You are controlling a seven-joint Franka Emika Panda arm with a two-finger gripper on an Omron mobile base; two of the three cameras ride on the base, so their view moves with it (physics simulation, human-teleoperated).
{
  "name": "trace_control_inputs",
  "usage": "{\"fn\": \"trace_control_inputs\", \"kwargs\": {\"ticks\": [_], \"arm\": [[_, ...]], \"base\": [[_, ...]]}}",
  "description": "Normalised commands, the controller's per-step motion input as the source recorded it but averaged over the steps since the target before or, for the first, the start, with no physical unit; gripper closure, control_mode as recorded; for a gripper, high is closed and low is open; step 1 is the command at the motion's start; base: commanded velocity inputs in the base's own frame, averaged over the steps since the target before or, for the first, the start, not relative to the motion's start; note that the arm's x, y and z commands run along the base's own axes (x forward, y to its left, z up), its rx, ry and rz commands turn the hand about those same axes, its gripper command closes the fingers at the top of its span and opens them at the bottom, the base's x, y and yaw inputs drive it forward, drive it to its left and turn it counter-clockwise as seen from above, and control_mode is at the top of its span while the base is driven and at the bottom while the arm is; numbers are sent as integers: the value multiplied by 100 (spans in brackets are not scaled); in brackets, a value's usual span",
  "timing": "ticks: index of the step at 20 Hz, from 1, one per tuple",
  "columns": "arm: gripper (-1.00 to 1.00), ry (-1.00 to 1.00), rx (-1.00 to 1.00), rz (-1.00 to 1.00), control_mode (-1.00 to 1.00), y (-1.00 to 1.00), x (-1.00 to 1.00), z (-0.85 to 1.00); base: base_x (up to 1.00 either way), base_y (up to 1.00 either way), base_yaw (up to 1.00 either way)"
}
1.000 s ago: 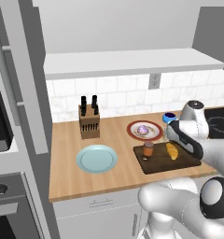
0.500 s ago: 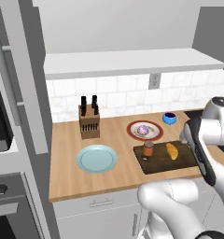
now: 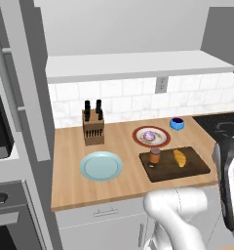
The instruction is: From the different types of pastries on the counter, select a croissant and place it on the cutting board. Then retrieve a jar of jam from the cabinet and place it alongside the croissant on the cutting board.
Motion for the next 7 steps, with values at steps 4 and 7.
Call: {"fn": "trace_control_inputs", "kwargs": {"ticks": [4, 7], "arm": [[-100, -4, -5, 2, -100, -18, -100, 24], [-100, 4, 0, 2, -100, 6, -47, -19]], "base": [[0, 0, 0], [0, 0, 0]]}}
